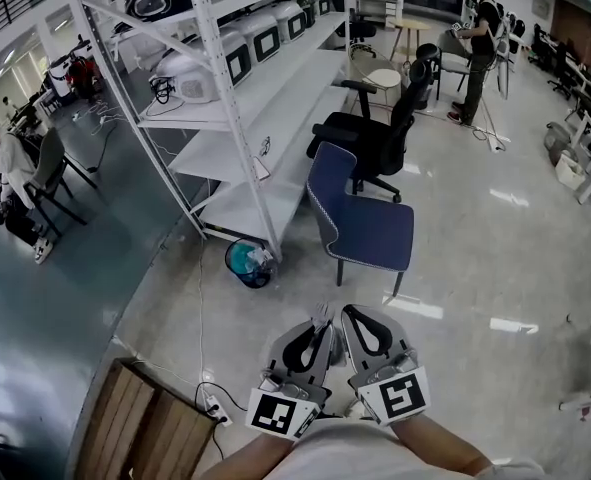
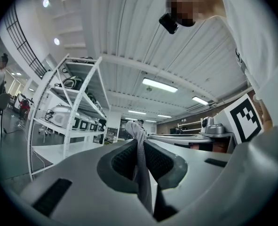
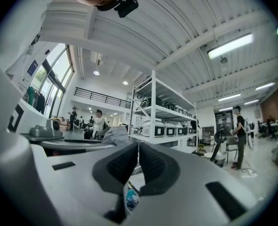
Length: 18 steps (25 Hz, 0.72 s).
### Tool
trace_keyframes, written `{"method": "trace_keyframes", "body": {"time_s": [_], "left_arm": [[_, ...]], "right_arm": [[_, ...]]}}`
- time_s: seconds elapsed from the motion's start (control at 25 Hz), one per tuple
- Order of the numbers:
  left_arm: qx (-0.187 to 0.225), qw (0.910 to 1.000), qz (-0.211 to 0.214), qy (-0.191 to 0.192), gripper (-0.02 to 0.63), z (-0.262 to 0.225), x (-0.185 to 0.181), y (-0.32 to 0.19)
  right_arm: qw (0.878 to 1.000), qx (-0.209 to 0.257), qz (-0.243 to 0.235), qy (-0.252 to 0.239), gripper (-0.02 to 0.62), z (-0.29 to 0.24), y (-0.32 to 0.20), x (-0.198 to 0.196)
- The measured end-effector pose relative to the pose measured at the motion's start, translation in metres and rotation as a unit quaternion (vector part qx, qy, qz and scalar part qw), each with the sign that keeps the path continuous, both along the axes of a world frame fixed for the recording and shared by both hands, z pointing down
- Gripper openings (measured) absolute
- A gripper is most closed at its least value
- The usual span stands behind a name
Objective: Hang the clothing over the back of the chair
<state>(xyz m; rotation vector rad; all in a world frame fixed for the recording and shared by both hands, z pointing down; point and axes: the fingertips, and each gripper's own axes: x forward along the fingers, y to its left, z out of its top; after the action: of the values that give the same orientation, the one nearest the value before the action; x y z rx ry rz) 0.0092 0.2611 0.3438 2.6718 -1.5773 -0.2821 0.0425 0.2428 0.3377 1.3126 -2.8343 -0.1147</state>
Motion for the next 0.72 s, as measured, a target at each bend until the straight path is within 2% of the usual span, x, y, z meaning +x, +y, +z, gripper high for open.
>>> {"method": "trace_keyframes", "body": {"time_s": [0.48, 0.72], "left_arm": [[-0.014, 0.9998, -0.008, 0.006, 0.032, 0.014, 0.058, 0.007], [-0.024, 0.9997, -0.007, 0.008, 0.032, 0.028, 0.082, 0.012]], "right_arm": [[1.000, -0.004, -0.014, 0.012, 0.018, 0.011, 0.006, 0.061], [1.000, -0.010, -0.015, -0.006, 0.018, 0.016, 0.004, 0.088]]}}
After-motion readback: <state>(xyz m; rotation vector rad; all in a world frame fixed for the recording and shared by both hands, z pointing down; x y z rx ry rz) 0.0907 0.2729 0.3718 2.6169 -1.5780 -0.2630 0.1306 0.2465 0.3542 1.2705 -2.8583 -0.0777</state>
